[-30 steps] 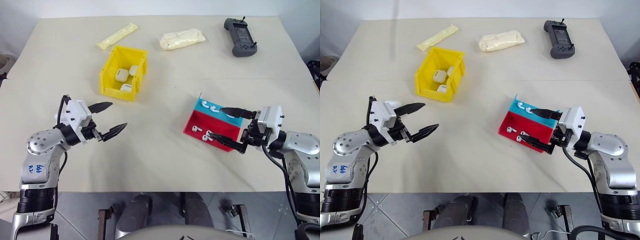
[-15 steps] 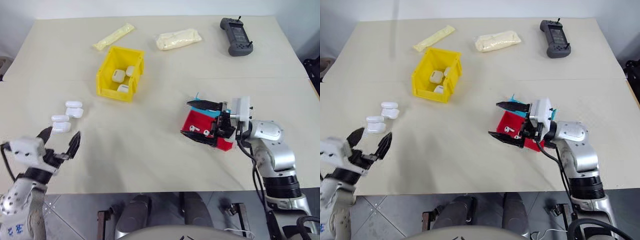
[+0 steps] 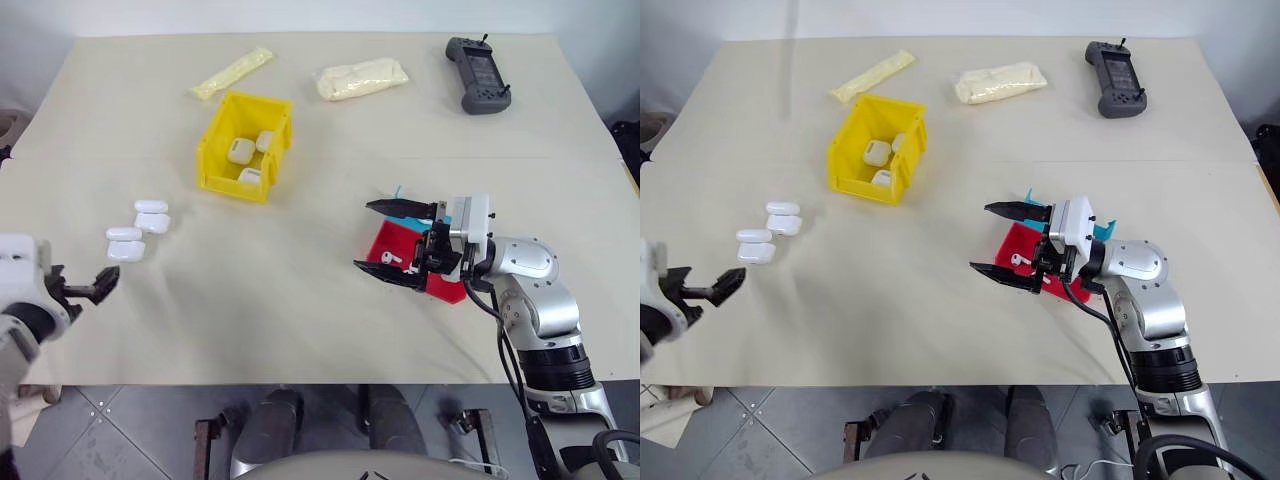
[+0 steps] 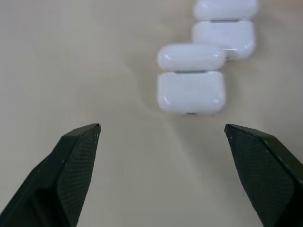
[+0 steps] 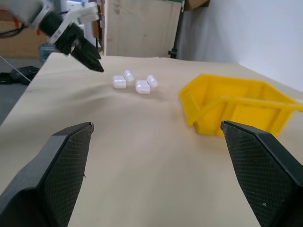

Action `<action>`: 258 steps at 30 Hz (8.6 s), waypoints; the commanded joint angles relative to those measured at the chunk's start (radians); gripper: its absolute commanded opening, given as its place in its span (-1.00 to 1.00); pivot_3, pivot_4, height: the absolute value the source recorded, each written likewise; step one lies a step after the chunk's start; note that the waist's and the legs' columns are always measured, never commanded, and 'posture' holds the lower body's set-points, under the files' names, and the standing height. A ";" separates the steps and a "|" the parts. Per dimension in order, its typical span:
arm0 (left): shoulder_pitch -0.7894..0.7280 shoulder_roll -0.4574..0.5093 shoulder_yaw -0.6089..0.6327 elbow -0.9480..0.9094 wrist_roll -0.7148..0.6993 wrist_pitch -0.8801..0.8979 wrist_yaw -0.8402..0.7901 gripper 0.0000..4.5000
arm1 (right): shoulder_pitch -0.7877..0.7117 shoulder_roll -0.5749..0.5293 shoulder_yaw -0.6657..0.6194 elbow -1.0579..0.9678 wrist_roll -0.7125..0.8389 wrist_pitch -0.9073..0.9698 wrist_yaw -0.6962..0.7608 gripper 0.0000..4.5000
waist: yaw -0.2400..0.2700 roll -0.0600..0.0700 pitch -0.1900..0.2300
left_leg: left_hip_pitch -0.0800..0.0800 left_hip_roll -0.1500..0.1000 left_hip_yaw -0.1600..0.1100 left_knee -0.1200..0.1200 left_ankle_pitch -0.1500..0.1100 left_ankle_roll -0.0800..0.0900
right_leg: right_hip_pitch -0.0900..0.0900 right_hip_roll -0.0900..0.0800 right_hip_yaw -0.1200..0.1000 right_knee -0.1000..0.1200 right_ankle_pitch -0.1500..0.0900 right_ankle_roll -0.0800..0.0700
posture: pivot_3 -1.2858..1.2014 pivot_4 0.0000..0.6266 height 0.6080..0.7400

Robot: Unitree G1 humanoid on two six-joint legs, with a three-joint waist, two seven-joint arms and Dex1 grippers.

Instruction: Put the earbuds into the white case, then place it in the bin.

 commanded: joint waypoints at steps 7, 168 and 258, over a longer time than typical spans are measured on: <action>-0.367 0.151 -0.219 0.284 0.015 0.311 -0.072 0.98 | 0.012 0.028 0.012 -0.032 -0.015 -0.028 -0.028 1.00 | -0.020 0.000 0.000 | 0.000 0.001 0.000 -0.001 0.000 -0.001 | -0.003 0.000 0.000 0.002 -0.001 -0.001 | 0.03 -0.52 1.00; -0.315 -0.597 -0.801 0.278 0.016 -1.227 -0.965 0.24 | -0.219 -0.524 0.349 -0.500 -0.179 1.049 -0.241 -0.71 | 0.035 0.001 0.000 | 0.005 0.006 0.018 0.001 -0.004 0.003 | 0.001 0.001 0.003 -0.013 0.004 0.003 | 0.03 -0.52 1.00; -0.433 -0.617 -0.759 0.413 -0.002 -1.230 -1.063 0.24 | 0.232 0.072 0.031 -0.395 0.186 0.221 -0.318 0.10 | 0.011 0.002 0.000 | 0.005 0.008 0.015 0.000 -0.003 0.002 | 0.003 0.003 0.000 -0.013 0.006 0.001 | 0.03 -0.52 1.00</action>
